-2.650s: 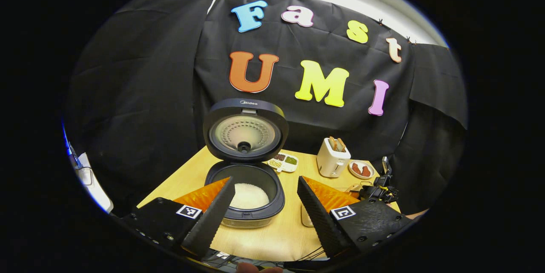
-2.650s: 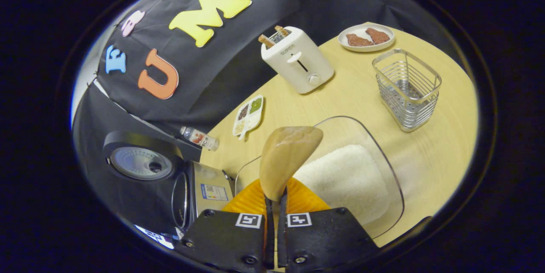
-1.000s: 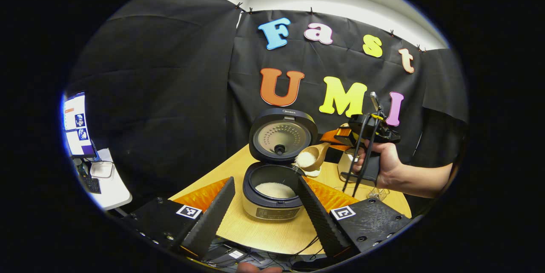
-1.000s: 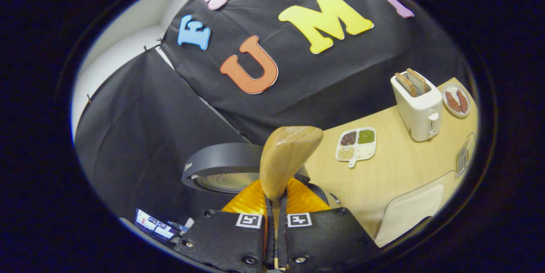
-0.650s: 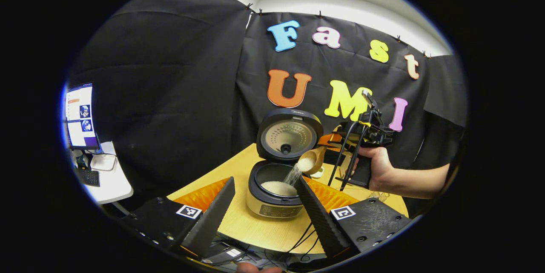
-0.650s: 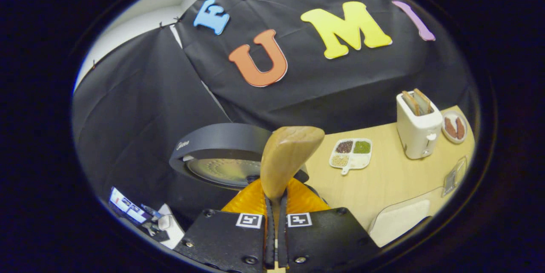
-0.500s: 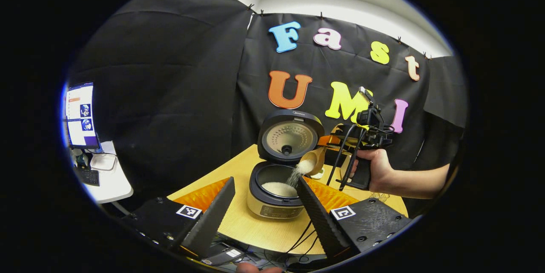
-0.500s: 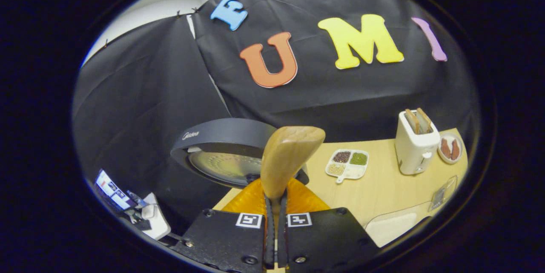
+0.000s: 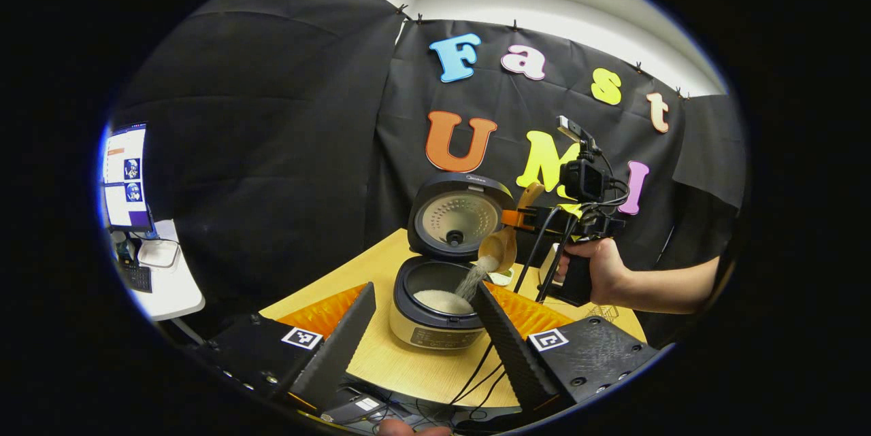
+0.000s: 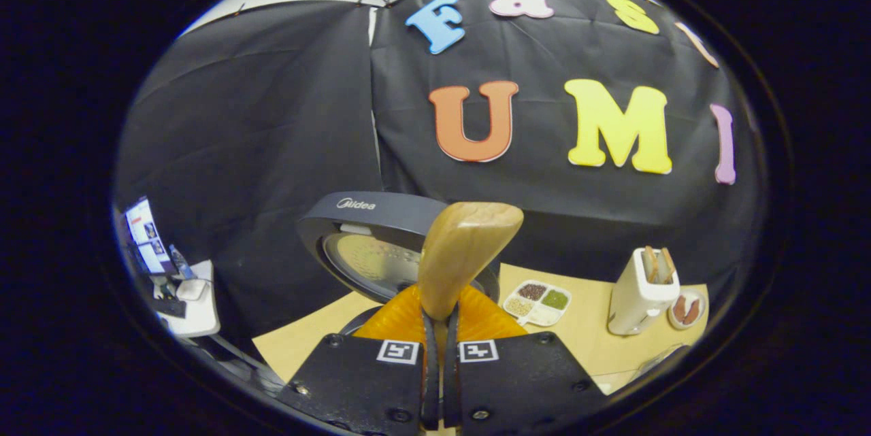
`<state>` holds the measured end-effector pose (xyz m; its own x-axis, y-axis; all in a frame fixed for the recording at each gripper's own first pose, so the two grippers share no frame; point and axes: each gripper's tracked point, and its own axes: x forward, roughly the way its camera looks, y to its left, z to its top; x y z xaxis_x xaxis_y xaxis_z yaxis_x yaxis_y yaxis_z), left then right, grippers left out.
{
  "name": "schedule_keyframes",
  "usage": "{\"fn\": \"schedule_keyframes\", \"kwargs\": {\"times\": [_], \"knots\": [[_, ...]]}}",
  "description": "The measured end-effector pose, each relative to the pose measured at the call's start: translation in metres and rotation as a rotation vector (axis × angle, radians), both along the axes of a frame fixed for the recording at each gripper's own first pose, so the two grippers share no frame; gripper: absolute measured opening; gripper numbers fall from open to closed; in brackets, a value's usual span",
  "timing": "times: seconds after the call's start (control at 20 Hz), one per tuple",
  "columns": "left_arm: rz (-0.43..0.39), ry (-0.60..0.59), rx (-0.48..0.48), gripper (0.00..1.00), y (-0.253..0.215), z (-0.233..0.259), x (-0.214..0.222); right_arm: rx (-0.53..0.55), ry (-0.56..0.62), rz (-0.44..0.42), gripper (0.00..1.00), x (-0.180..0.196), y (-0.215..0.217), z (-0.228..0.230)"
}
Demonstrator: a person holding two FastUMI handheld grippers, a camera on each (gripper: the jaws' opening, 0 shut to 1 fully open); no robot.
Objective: Close the left gripper, press the button to open the rice cooker; take a wooden spoon from the chopstick holder with the right hand, scoop a spoonful of rice and pour it into the rice cooker, then put the wooden spoon back into the chopstick holder.
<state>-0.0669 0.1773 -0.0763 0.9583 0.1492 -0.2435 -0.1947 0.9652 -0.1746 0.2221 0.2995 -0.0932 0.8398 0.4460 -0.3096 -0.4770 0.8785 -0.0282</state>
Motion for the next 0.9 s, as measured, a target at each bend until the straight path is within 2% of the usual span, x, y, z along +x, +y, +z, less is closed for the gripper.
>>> {"fn": "schedule_keyframes", "kwargs": {"times": [0.4, 0.9], "knots": [[0.004, -0.007, -0.009, 0.95, 0.006, 0.002, -0.003, -0.139, -0.151, 0.016, 0.08, -0.009, 0.011, 0.014], [-0.012, -0.016, -0.012, 0.95, 0.006, 0.008, -0.005, -0.088, -0.159, 0.024, 0.08, -0.020, 0.014, 0.028]]}}
